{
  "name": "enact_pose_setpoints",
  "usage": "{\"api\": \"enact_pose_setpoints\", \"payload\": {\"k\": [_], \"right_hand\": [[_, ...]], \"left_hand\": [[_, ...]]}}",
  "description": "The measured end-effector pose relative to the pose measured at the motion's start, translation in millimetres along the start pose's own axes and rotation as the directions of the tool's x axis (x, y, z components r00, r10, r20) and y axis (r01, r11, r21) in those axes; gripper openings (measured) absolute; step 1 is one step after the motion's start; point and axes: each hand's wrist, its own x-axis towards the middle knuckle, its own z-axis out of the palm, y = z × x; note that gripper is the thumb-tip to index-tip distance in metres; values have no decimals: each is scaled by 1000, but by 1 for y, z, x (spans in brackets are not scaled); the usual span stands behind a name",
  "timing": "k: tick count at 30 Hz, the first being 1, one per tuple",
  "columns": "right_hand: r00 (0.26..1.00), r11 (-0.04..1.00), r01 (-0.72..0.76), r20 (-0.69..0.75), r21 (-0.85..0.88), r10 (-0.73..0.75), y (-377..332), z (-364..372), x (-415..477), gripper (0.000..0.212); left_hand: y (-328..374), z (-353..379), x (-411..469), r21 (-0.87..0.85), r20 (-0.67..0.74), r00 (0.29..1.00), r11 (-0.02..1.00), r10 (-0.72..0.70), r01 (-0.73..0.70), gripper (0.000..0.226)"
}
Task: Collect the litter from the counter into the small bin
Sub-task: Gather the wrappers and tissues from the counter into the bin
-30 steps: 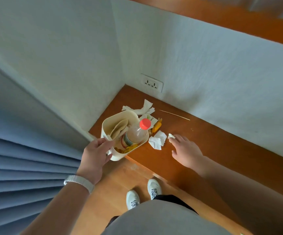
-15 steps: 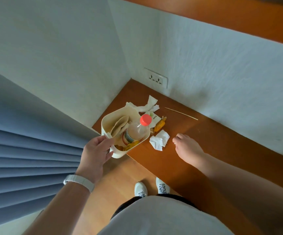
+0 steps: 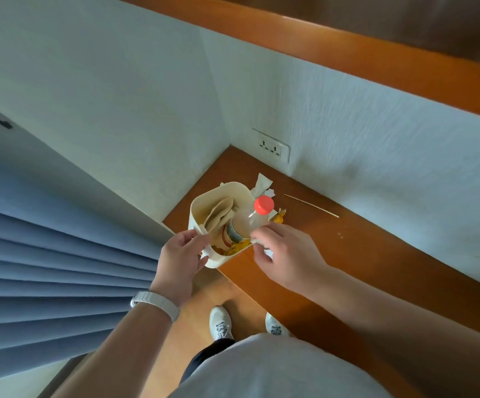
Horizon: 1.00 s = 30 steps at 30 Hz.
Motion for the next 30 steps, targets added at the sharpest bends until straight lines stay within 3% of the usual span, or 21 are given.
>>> {"api": "enact_pose_setpoints", "payload": {"k": [5, 9, 21, 26, 30], "right_hand": [[1000, 999, 0, -8, 32, 0, -28, 7, 25, 14], [999, 1000, -15, 44, -9, 16, -42, 20, 41, 16], [993, 999, 13, 122, -52, -7, -41, 24, 42, 25], [967, 977, -70, 227, -201, 116, -5, 27, 24, 32], [874, 923, -133, 397, -361, 281, 35, 44, 1, 48]], "left_hand": [[2, -7, 6, 6, 31, 999, 1000, 29, -29, 7], [4, -15, 9, 44, 29, 999, 999, 25, -26, 29], [11, -46, 37, 16, 8, 1000, 1000, 18, -18, 37], [13, -55, 45, 17, -6, 1000, 1000, 11, -11, 34], [13, -58, 48, 38, 7, 1000, 999, -7, 6, 24]]}}
